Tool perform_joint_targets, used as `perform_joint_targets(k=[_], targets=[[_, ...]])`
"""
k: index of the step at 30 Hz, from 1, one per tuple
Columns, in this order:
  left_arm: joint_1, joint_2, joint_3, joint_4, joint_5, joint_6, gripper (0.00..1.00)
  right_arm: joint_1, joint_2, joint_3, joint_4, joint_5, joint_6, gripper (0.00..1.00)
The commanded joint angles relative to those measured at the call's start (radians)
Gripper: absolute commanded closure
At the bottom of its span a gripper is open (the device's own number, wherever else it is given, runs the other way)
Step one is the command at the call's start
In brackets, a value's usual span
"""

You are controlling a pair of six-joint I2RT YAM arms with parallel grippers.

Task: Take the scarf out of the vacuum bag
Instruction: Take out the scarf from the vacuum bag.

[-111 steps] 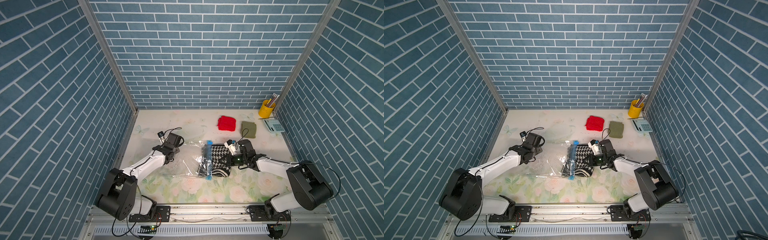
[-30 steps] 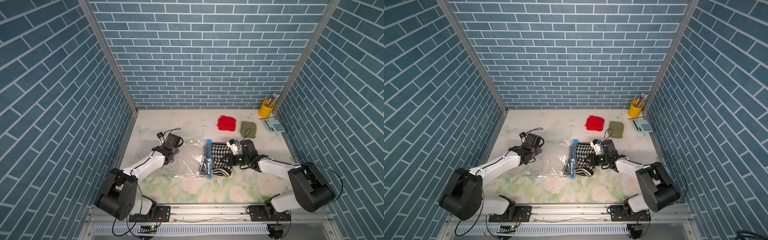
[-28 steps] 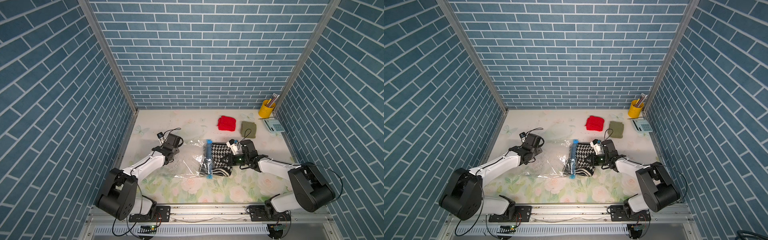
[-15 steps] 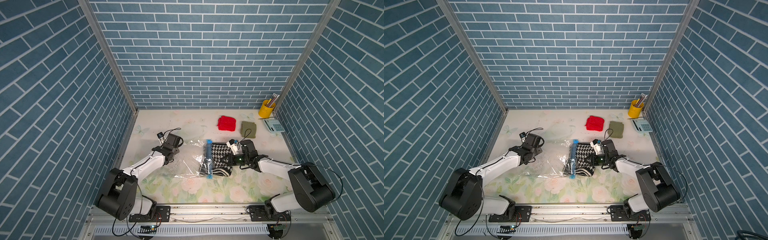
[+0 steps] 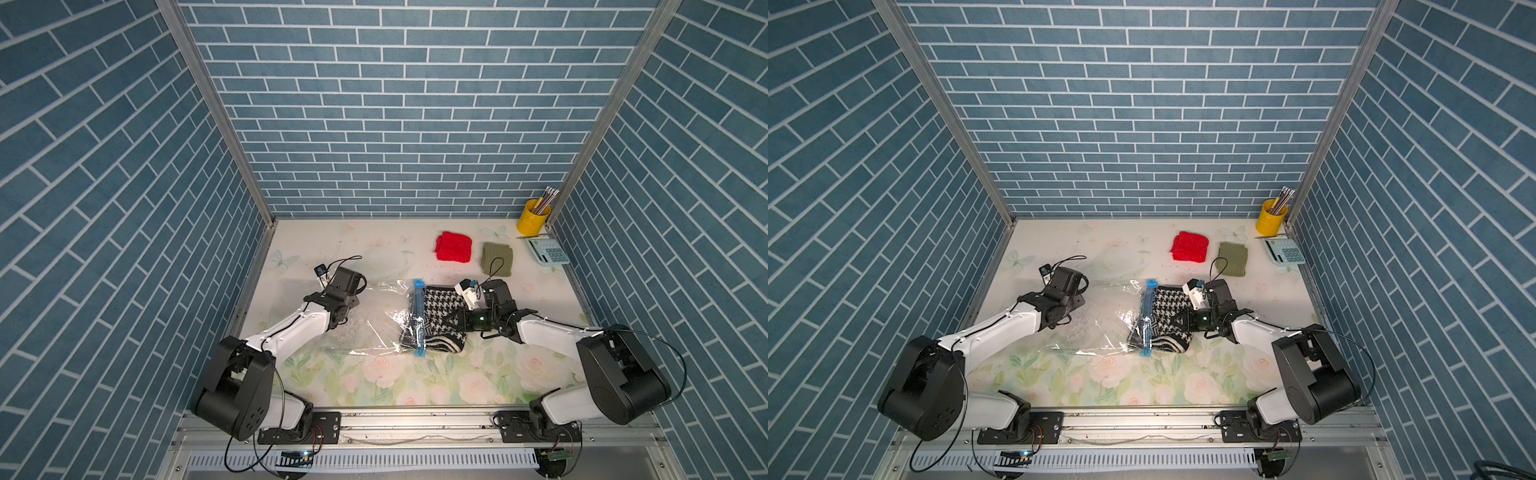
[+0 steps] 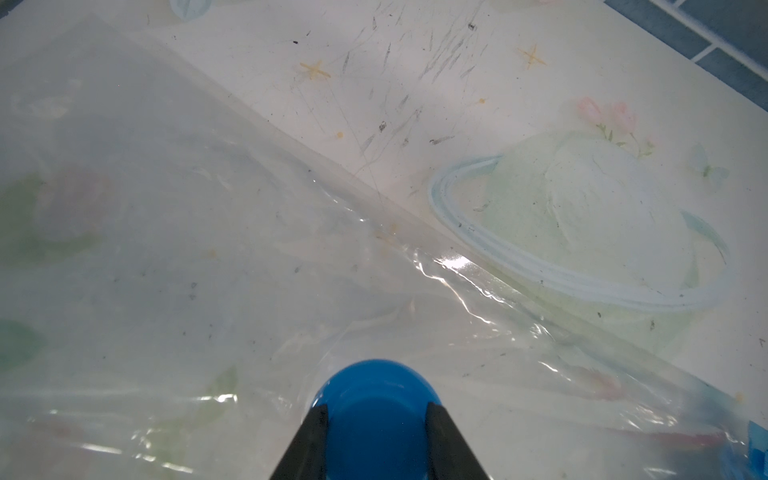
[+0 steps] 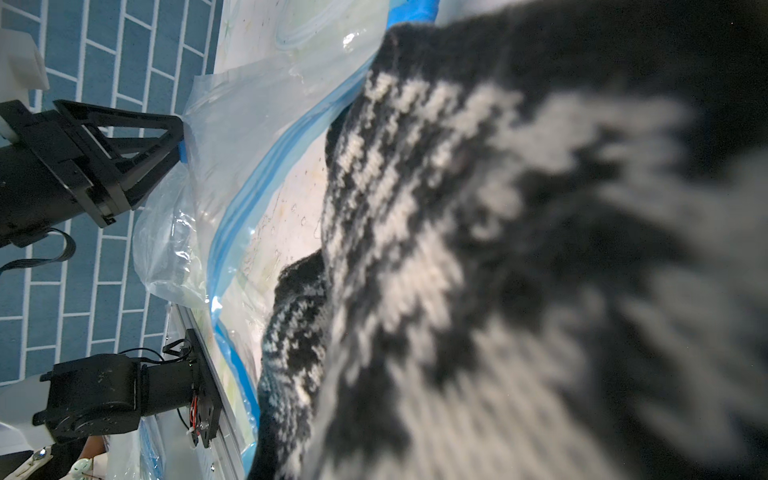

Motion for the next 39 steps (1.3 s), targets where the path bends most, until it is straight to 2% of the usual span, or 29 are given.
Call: perform_joint_targets(k=[1, 9, 15, 19, 34, 39], targets=[[0.009, -0.012, -0.004, -0.002, -0.040, 0.003, 0.71, -0.014, -0.035, 0.043, -0.095, 0.038, -0.048, 1.00], [0.009, 0.001, 0.010, 0.002, -0.036, 0.003, 0.71, -0.050, -0.101, 0.073, -0.204, 0.084, -0.075, 1.00], [0.009, -0.029, 0.024, -0.012, -0.052, -0.004, 0.72, -0.096, 0.009, 0.050, -0.227, 0.081, -0.082, 1.00], [0.008, -0.051, 0.038, -0.030, -0.078, -0.001, 0.72, -0.109, 0.021, 0.039, -0.219, 0.092, -0.065, 1.00], [0.009, -0.052, 0.109, -0.043, -0.117, 0.003, 0.72, -0.165, 0.072, 0.123, -0.304, 0.352, -0.054, 1.00], [0.009, -0.046, 0.142, -0.052, -0.114, 0.000, 0.71, -0.177, 0.153, 0.155, -0.221, 0.265, -0.044, 1.00]])
